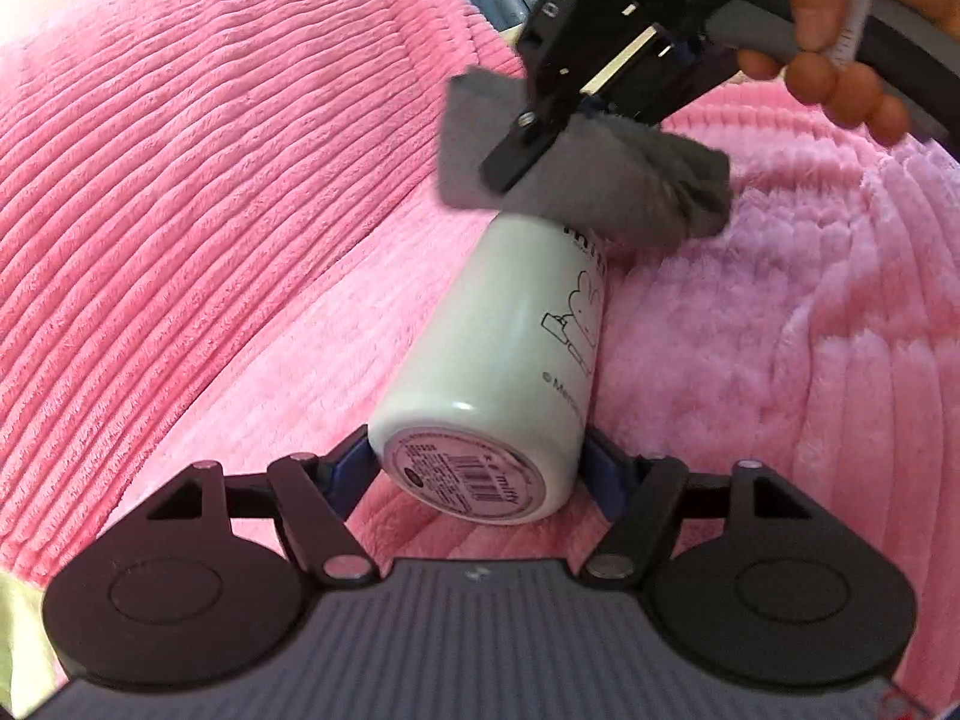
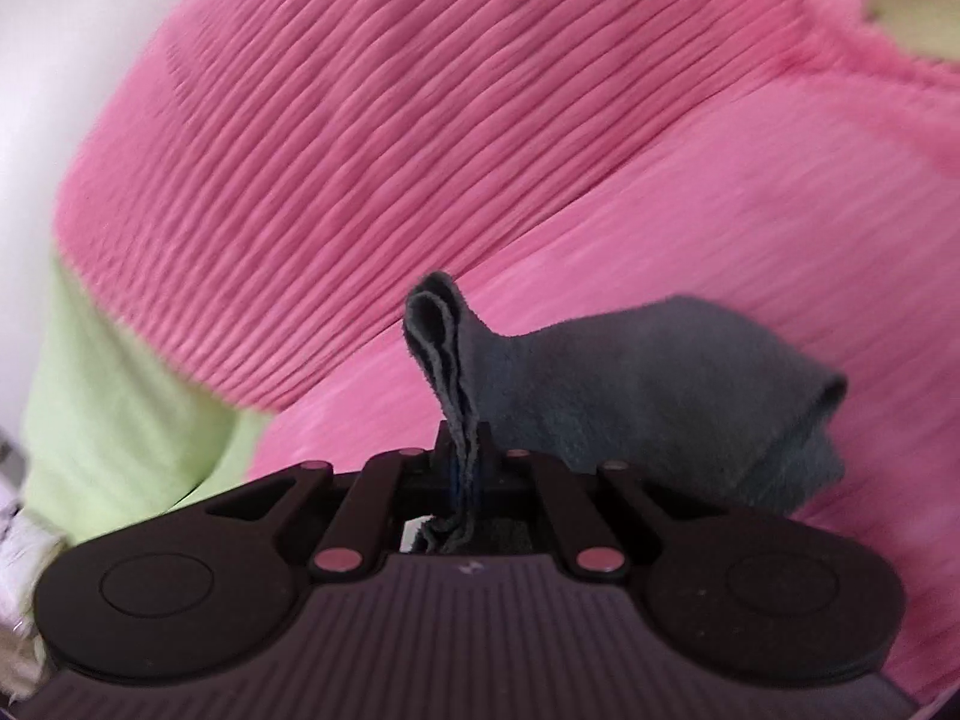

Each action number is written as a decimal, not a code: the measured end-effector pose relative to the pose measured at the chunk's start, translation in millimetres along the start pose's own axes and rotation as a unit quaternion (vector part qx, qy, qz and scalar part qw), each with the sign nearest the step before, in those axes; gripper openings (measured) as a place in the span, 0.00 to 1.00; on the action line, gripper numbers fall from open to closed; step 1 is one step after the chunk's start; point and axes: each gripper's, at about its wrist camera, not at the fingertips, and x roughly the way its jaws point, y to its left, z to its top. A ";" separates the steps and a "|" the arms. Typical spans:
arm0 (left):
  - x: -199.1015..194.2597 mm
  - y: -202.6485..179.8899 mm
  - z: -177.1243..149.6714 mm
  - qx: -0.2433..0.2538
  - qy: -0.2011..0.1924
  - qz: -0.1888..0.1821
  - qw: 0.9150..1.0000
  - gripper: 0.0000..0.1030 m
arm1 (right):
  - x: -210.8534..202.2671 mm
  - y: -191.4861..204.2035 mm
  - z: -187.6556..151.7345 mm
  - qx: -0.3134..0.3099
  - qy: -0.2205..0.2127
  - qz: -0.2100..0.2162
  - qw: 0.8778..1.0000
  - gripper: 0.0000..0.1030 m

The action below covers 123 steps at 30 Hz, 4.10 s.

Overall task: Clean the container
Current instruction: 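Wipe the bottle body with the cloth in the right gripper, left gripper holding, then rub the cloth along the bottle toward its cap with the right gripper, then wipe the bottle body again with the cloth in the right gripper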

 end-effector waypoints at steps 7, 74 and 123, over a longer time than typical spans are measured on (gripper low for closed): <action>15.3 42.8 15.2 -0.120 0.001 -0.088 0.989 0.79 | -12.8 -14.4 -9.3 0.015 -0.009 -0.013 1.000 0.02; 1.0 -20.0 -16.5 0.129 -0.052 0.047 0.989 0.71 | -11.8 25.3 -38.6 0.003 0.021 0.042 0.999 0.00; -3.5 -2.2 -15.9 0.057 -0.039 -0.011 0.998 0.74 | -36.8 -2.6 -32.8 -0.004 -0.030 -0.008 1.000 0.01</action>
